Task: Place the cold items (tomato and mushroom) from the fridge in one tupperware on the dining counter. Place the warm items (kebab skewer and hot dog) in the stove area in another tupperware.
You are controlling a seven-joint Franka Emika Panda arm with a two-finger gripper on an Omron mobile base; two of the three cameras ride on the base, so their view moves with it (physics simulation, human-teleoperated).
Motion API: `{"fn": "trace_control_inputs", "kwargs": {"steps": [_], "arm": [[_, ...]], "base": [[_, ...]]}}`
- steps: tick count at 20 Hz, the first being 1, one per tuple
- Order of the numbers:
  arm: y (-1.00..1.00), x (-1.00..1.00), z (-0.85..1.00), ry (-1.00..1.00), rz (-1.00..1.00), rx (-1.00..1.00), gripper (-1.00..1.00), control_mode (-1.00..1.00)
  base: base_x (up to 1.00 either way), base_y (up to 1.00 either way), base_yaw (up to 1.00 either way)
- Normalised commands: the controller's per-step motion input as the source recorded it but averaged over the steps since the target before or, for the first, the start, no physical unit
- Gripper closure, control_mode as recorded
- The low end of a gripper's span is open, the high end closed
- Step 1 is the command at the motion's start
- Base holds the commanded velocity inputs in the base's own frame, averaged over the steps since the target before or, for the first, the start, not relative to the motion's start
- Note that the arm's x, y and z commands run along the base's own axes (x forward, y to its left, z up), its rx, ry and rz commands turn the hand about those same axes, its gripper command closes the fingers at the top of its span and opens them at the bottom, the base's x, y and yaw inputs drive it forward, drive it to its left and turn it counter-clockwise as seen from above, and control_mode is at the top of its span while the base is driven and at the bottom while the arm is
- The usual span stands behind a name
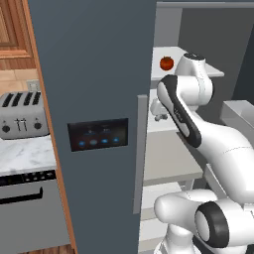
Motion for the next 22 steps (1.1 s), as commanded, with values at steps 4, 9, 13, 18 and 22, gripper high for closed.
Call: {"fn": "trace_control_inputs", "kwargs": {"steps": [4, 9, 13, 18, 22], "arm": [[-0.02, 0.0, 0.0, 0.01, 0.0, 0.0, -1.0, -1.0], [-0.57, -0.05, 0.05, -0.16, 0.0, -0.02, -1.0, -1.0], [-0.68, 0.0, 0.69, -0.49, -0.01, 0.0, -1.0, -1.0], [-0.25, 0.18, 0.64, -0.38, -0.14, -0.01, -1.0, -1.0], [-0.02, 0.27, 0.66, -0.14, -0.23, 0.0, -1.0, -1.0]], "base": [[0.0, 0.0, 0.0], [0.0, 0.0, 0.0], [0.0, 0.0, 0.0], [0.0, 0.0, 0.0], [0.0, 0.0, 0.0]]}}
